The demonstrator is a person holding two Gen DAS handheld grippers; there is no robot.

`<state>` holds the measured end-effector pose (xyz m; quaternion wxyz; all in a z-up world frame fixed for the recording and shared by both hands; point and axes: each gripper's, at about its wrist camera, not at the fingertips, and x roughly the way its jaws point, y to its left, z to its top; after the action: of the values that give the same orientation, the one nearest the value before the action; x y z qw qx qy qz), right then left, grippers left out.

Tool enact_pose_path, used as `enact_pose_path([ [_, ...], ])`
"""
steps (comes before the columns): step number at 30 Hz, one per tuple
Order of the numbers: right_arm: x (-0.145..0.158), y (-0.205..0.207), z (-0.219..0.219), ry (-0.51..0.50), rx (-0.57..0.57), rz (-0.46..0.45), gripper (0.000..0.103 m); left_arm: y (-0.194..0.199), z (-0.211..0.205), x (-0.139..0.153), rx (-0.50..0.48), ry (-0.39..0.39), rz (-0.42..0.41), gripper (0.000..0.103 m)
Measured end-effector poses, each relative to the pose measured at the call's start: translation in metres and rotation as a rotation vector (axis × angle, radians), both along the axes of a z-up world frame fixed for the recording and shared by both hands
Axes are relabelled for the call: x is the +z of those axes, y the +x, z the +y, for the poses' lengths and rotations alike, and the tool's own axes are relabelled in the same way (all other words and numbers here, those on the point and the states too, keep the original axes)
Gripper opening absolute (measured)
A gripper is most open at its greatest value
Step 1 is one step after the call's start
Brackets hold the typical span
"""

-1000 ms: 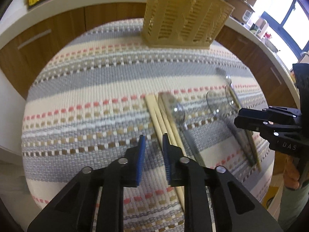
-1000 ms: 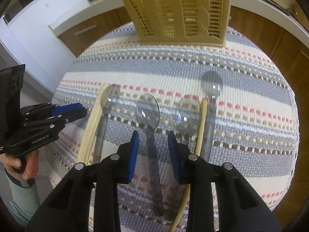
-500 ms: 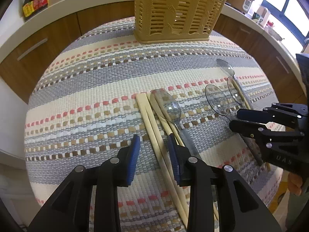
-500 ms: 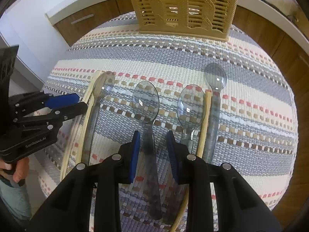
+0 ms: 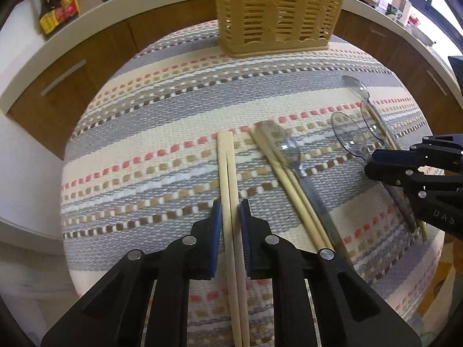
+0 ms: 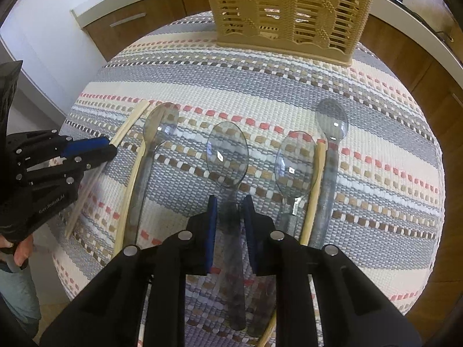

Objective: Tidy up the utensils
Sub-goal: 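Grasp two chopsticks with the left tool while the right tool grasps a clear spoon, then lift the chopsticks and clear spoon up and carry them over the caddy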

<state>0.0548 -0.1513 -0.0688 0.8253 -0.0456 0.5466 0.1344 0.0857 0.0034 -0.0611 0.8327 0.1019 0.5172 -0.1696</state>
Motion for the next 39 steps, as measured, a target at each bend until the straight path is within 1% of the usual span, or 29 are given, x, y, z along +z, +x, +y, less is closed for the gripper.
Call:
enact_pose_path([
  [4, -0.001, 0.004, 0.014, -0.073, 0.031, 0.007, 0.016, 0.007, 0.003, 0.002, -0.003, -0.015, 0.023, 0.013],
  [7, -0.002, 0.008, 0.022, -0.121, 0.052, 0.023, 0.016, 0.015, -0.004, 0.002, -0.038, 0.017, 0.033, 0.017],
  [10, -0.003, 0.009, 0.027, -0.151, 0.069, 0.031, 0.015, 0.015, -0.013, 0.001, -0.071, 0.068, 0.034, 0.016],
  [12, -0.005, 0.01, 0.029, -0.146, 0.084, 0.03, 0.01, 0.013, -0.019, 0.001, -0.095, 0.105, 0.023, 0.015],
  [13, -0.006, 0.01, 0.031, -0.143, 0.086, 0.025, 0.01, 0.012, -0.02, 0.001, -0.099, 0.106, 0.02, 0.012],
  [16, -0.005, 0.008, 0.033, -0.11, 0.095, 0.003, 0.01, 0.007, -0.023, 0.002, -0.105, 0.113, -0.005, 0.011],
  [19, 0.005, 0.005, 0.03, -0.061, 0.098, -0.028, 0.01, 0.002, -0.019, 0.011, -0.096, 0.045, -0.032, 0.01],
  [22, 0.027, 0.0, 0.024, -0.013, 0.1, -0.083, 0.01, -0.003, -0.012, 0.032, -0.077, -0.033, -0.098, 0.01],
  [25, 0.057, -0.001, 0.015, 0.033, 0.099, -0.167, 0.01, -0.006, -0.006, 0.066, -0.059, -0.13, -0.181, 0.01],
  [28, 0.09, -0.003, 0.007, 0.088, 0.083, -0.263, 0.01, -0.006, 0.003, 0.108, -0.041, -0.251, -0.28, 0.01],
  [30, 0.111, -0.001, -0.001, 0.118, 0.072, -0.323, 0.01, -0.002, 0.005, 0.13, -0.035, -0.308, -0.334, 0.01],
  [31, 0.119, 0.001, -0.005, 0.13, 0.067, -0.346, 0.01, -0.001, 0.006, 0.145, -0.031, -0.342, -0.378, 0.01],
  [34, 0.151, 0.007, -0.022, 0.174, 0.044, -0.429, 0.01, 0.006, 0.003, 0.172, -0.027, -0.407, -0.459, 0.01],
  [36, 0.167, 0.014, -0.026, 0.19, 0.032, -0.478, 0.01, 0.012, 0.0, 0.193, -0.02, -0.453, -0.528, 0.01],
  [39, 0.191, 0.029, -0.037, 0.207, 0.007, -0.548, 0.01, 0.02, -0.011, 0.213, -0.007, -0.491, -0.605, 0.01],
])
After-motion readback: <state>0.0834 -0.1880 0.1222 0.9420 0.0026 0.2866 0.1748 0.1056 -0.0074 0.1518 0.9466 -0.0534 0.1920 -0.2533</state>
